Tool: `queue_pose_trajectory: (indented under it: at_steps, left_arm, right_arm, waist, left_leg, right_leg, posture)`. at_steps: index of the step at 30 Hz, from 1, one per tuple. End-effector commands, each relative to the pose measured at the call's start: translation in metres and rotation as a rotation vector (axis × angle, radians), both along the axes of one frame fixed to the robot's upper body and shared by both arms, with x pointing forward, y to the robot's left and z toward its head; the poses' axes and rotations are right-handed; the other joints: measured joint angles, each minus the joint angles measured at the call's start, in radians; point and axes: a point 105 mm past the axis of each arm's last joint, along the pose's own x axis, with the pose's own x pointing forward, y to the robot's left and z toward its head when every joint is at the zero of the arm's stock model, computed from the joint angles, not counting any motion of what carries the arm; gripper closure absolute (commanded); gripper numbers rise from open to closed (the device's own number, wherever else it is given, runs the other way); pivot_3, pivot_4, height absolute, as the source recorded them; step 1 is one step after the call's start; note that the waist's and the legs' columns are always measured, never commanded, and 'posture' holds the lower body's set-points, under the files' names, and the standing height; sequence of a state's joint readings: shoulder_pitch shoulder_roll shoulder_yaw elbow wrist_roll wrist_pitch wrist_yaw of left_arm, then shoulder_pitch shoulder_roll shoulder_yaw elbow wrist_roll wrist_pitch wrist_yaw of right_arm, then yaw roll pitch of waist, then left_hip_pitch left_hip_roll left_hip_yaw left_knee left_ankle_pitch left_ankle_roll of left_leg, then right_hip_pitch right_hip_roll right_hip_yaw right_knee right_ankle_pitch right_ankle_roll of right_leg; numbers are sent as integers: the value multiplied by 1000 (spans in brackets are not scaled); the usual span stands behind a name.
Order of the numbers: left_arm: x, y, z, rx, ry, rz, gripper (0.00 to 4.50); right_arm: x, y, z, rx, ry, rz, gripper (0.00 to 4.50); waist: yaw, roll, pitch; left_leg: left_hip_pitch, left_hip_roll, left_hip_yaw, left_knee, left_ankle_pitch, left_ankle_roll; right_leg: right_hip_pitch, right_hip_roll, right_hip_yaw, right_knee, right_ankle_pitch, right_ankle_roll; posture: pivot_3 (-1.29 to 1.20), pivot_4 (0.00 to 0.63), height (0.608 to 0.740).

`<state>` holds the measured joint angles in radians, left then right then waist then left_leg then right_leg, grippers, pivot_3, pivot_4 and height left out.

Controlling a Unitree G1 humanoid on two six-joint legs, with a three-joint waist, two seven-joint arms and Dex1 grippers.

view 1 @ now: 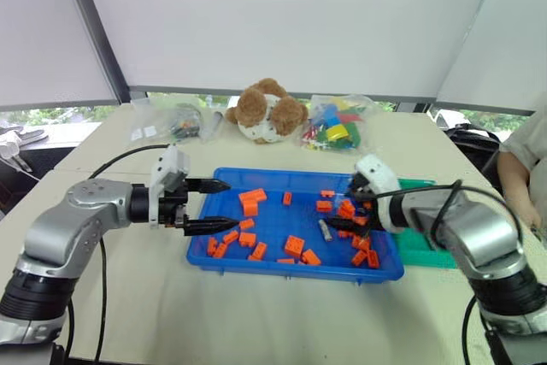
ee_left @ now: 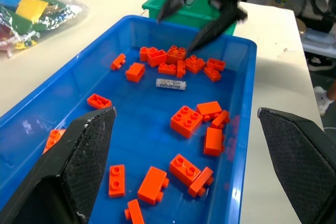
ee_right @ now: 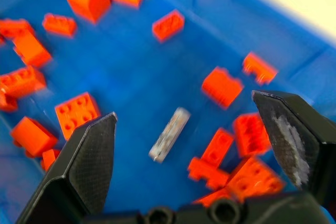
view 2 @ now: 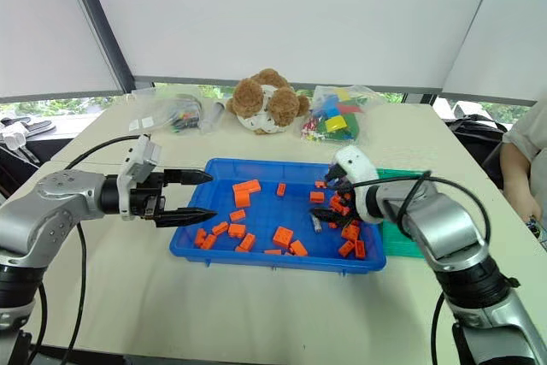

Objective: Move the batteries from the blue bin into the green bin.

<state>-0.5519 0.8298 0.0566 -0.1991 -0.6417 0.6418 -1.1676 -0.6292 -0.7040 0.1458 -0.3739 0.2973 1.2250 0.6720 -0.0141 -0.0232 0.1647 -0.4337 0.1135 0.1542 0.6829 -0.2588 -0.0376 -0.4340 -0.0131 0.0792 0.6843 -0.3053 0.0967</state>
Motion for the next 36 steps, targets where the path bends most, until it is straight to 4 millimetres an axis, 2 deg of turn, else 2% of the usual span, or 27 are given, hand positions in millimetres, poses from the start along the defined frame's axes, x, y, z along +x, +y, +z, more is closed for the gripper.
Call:
queue_pose_trajectory:
  at_steps: [1,5,16,19,24,25,27,28,30,31,32,33,36]
  left_arm:
    - [-4,2,11,-4,-52,5,0]
    - [-4,2,11,-5,-53,7,0]
    - [-4,2,13,-8,-55,7,0]
    - [-3,2,13,-7,-57,9,0]
    - [-3,2,13,-7,-60,13,0]
    - [-3,3,13,-7,-60,13,0]
    - [-3,2,12,-7,-58,12,0]
    - [-3,2,12,-7,-56,10,0]
    - [-3,1,11,-9,-54,5,0]
    - [-3,1,11,-11,-53,2,0]
    - [-4,1,11,-11,-52,0,0]
    - [-4,1,11,-12,-52,-1,0]
    - [-4,0,10,-13,-49,-7,0]
  right_arm:
    - [2,6,-5,-18,-19,-4,32]
    - [6,7,-21,-16,18,-19,32]
    - [15,17,-41,17,75,-21,32]
    - [17,17,-41,19,75,-22,1391]
    - [21,17,-39,16,63,-19,3976]
    - [21,17,-36,17,57,-14,4417]
    - [22,16,-29,22,41,-8,4450]
    - [25,14,-18,29,13,-17,4450]
    - [32,0,17,37,-87,-60,4450]
    - [35,-13,39,51,-143,-108,4450]
    - [36,-22,52,62,-176,-141,4450]
    - [37,-31,62,69,-200,-174,4450]
    - [34,-81,90,52,-274,-333,4450]
  waist:
    - [-1,0,0]
    - [-1,0,0]
    - [-1,0,0]
    - [-1,0,0]
    - [-1,0,0]
    - [-1,0,0]
    - [-2,0,0]
    - [-2,0,0]
    - [-1,0,0]
    - [1,0,0]
    - [2,1,0]
    - [3,1,0]
    - [5,0,0]
  left_leg:
    - [0,0,0,0,0,0]
    - [0,0,0,0,0,0]
    - [0,0,0,0,0,0]
    - [0,0,0,0,0,0]
    - [0,0,0,0,0,0]
    - [0,0,0,0,0,0]
    - [0,0,0,0,0,0]
    - [0,0,0,0,0,0]
    - [0,0,0,0,0,0]
    - [0,0,0,0,0,0]
    - [0,0,0,0,0,0]
    - [0,0,0,0,0,0]
    - [0,0,0,0,0,0]
  right_leg:
    - [0,0,0,0,0,0]
    - [0,0,0,0,0,0]
    - [0,0,0,0,0,0]
    - [0,0,0,0,0,0]
    - [0,0,0,0,0,0]
    - [0,0,0,0,0,0]
    - [0,0,0,0,0,0]
    - [0,0,0,0,0,0]
    - [0,0,0,0,0,0]
    - [0,0,0,0,0,0]
    - [0,0,0,0,0,0]
    - [0,0,0,0,0,0]
    - [0,0,0,0,0,0]
  posture:
    - [0,150,727]
    - [0,150,727]
    - [0,150,727]
    - [0,150,727]
    - [0,150,727]
    - [0,150,727]
    - [0,150,727]
    - [0,150,727]
    - [0,150,727]
    - [0,150,727]
    - [0,150,727]
    - [0,150,727]
    - [0,150,727]
